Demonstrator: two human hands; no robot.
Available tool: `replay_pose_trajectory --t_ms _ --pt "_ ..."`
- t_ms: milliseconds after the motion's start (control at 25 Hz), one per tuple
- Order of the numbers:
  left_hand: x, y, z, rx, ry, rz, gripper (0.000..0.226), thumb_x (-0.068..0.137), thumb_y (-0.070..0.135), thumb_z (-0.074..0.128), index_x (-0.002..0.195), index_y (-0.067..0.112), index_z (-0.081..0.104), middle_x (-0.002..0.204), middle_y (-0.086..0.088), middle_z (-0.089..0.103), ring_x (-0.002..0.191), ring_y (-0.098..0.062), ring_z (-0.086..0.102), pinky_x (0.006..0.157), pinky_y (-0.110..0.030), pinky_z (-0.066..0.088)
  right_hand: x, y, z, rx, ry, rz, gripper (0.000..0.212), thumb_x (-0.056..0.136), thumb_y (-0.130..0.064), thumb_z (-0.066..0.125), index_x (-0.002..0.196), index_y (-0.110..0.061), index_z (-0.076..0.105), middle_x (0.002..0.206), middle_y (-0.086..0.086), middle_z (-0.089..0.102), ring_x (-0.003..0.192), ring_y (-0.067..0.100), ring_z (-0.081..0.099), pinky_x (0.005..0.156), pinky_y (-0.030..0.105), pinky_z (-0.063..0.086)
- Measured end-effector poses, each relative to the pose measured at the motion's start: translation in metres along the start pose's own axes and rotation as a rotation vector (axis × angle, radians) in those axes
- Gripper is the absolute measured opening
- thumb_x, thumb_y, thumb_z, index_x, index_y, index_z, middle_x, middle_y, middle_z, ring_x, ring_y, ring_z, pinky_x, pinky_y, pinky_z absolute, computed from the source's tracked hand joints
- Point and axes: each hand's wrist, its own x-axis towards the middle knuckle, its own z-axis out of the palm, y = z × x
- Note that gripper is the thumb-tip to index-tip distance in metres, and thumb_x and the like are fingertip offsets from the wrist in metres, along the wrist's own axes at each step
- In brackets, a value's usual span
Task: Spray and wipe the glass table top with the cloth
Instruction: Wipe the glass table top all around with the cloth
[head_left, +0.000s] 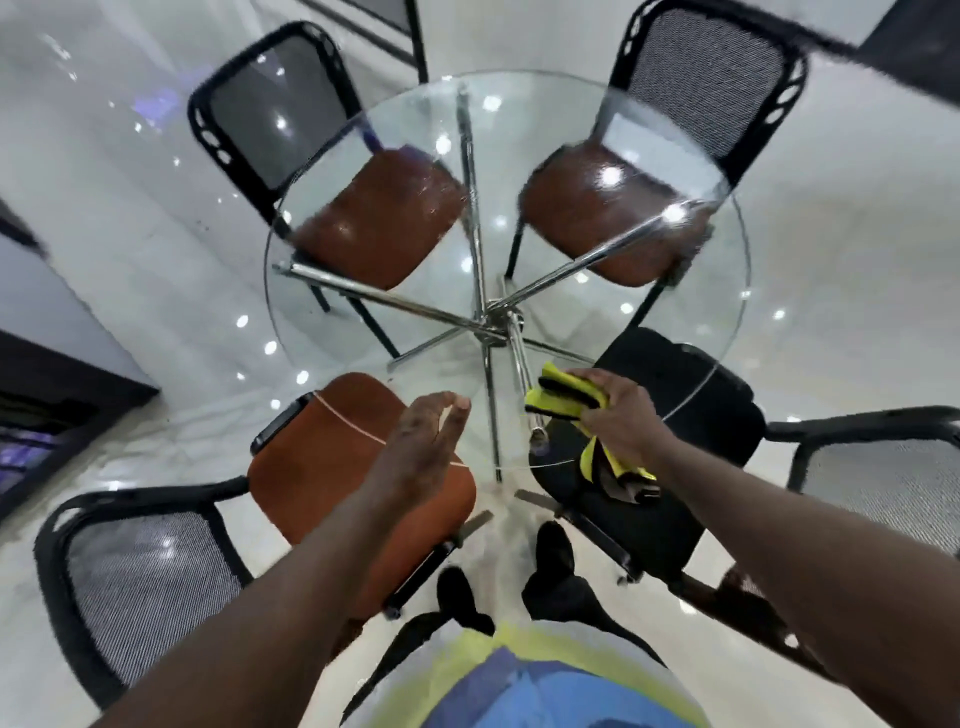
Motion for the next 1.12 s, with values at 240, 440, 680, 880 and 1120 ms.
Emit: replay_pose_trajectory --t_ms 240,440,680,880,1120 --pt "0.019 0.056 -0.028 0.240 -0.102 0.399 0.097 0.088 0.091 0.016 0.143 0.023 0.057 0.146 -0.003 0.058 0.137 -0.020 0.053 0.115 -0.043 0.042 -0.096 -0.011 -0.080 0.154 0.368 0.084 0.072 0.080 0.007 0.061 0.134 -0.040 0.068 0.106 0.000 0.076 0.074 0.012 0.064 0.061 0.019 0.050" --pt "0.009 0.121 -0.025 0.360 -0.245 0.657 0.075 0.097 0.082 0.025 0.142 0.029 0.052 0.146 -0.003 0.056 0.138 -0.023 0.051 0.113 -0.048 0.044 -0.199 -0.021 -0.110 0.248 0.571 0.117 0.071 0.074 0.005 0.060 0.126 -0.042 0.070 0.106 -0.006 0.077 0.082 0.011 0.070 0.069 0.029 0.054" --pt "-0.070 0.239 0.016 0.510 -0.348 0.986 0.077 0.090 0.090 0.021 0.139 0.040 0.051 0.152 0.006 0.049 0.142 -0.019 0.045 0.118 -0.050 0.038 -0.361 -0.001 -0.146 0.337 0.825 0.145 0.072 0.077 0.014 0.055 0.114 -0.046 0.072 0.087 -0.008 0.078 0.063 0.014 0.061 0.059 0.031 0.044" --pt "-0.147 0.335 0.085 0.660 -0.323 1.261 0.063 0.099 0.075 0.029 0.146 0.037 0.047 0.154 0.014 0.046 0.142 -0.012 0.042 0.118 -0.039 0.036 -0.467 0.052 -0.199 0.339 1.066 0.156 0.069 0.072 0.007 0.058 0.108 -0.051 0.070 0.107 0.009 0.077 0.077 0.021 0.066 0.067 0.038 0.051" --pt "-0.249 0.441 0.218 0.533 -0.363 1.402 0.067 0.097 0.078 0.028 0.144 0.036 0.050 0.152 0.013 0.050 0.141 -0.012 0.044 0.115 -0.040 0.039 -0.609 0.141 -0.268 0.343 1.141 0.233 0.073 0.083 0.018 0.055 0.130 -0.037 0.065 0.089 0.002 0.069 0.048 -0.001 0.051 0.044 0.017 0.039"
